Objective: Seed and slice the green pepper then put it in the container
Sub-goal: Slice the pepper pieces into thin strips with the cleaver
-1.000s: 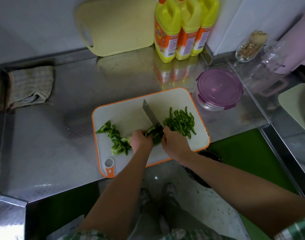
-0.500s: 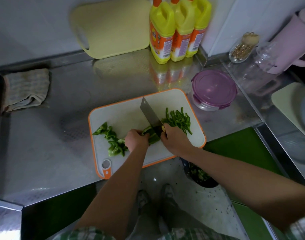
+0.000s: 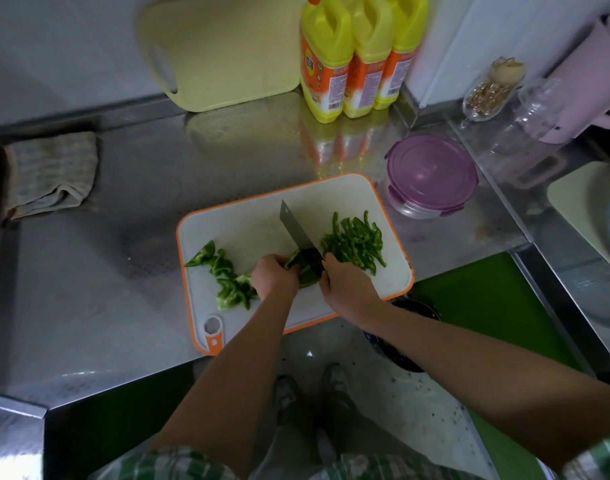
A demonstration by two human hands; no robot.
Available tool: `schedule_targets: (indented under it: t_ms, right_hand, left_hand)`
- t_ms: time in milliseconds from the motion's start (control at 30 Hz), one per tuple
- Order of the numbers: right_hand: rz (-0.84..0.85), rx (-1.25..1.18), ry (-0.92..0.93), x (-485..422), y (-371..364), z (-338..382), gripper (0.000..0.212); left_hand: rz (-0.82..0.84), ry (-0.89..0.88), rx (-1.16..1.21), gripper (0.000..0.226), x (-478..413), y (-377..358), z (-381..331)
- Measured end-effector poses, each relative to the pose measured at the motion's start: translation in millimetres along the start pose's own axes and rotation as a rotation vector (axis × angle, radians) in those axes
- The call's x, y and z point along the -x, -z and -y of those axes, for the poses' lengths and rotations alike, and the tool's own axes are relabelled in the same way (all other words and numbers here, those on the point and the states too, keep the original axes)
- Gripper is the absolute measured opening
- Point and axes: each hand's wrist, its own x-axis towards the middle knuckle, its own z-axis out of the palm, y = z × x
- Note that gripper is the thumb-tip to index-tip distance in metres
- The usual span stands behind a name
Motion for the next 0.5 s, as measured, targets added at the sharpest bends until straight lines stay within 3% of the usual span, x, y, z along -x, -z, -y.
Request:
schedule_targets:
  t_ms: [367,500]
  right_hand:
    - [-0.059,0.087,-0.001,-12.0,-2.1,10.2,0.014]
    - [-0.124,-0.030,-0.005,-7.5,5.4,0.9,0.016]
  left_hand:
    - [0.019,-0.064,0.016,0.023,7.4,5.1,8.2]
    - [-0.044,-0.007,0.111,0.029,8.2,5.7,10.1]
